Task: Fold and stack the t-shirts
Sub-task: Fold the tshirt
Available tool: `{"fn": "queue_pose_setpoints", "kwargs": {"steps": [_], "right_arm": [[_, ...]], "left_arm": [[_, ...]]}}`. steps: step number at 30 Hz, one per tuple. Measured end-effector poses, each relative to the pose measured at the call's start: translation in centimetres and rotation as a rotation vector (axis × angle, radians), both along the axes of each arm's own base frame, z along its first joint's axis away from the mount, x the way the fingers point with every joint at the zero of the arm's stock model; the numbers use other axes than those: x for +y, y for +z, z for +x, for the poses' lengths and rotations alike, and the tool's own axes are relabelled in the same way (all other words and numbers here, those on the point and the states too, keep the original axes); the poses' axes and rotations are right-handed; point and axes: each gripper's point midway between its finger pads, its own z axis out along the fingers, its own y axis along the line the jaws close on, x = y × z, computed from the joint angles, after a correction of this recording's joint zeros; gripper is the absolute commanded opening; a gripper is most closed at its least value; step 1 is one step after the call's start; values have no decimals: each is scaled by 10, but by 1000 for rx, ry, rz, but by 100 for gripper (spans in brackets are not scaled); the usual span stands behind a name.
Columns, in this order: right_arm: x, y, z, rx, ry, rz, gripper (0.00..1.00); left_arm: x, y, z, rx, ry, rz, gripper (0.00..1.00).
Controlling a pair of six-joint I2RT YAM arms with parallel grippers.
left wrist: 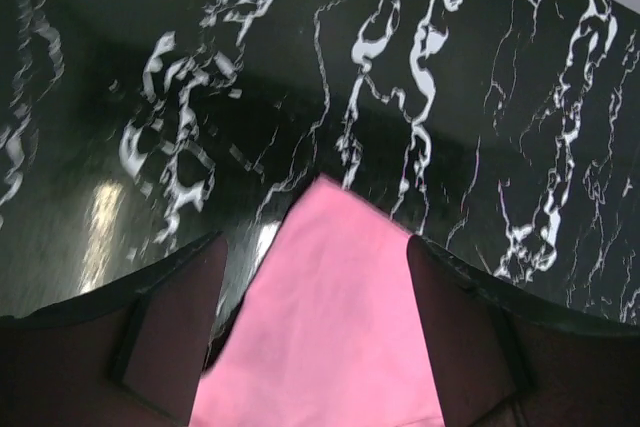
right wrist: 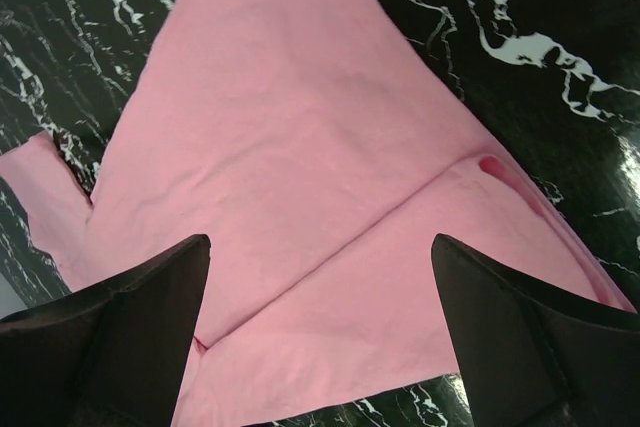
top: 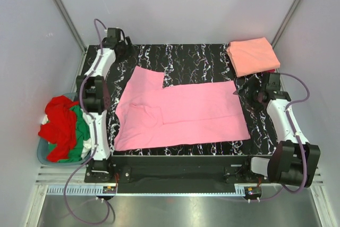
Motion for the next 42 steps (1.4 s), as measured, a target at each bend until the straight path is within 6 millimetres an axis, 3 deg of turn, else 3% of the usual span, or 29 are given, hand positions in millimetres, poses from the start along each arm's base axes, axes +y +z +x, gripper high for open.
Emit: {"fn": "queue_pose_setpoints", "kwargs": {"steps": [4,14,19,22,26,27,31,37,42], "right_arm": [[6,13,12,-47,47,-10,99],[5,14,13,-57,76,-36,100],[3,10,14,-45,77,-50,100],[0,6,18,-30,75,-57,100],[-4,0,28,-9,77,-72,99],[-5,-2,31,-2,79,-75,98],[-6,-11,58,21,107,-85,93],[4,-37,117,53,172,-91,77],[1,-56,166,71,177,-108,70]], "left_arm": [[-9,-26,39,-15,-59,-30,78],[-23,-83,27,80,-92,-99,64],[-26,-89,29,65,-84,-122,59],[-28,-88,29,62,-82,-129,52],[-33,-95,26,71,-83,-134,23],[-35,-96,26,68,-81,-138,20],[-39,-99,25,57,-83,-141,1],[-39,-98,26,51,-82,-141,0],[-39,-98,27,46,-83,-141,0]]}}
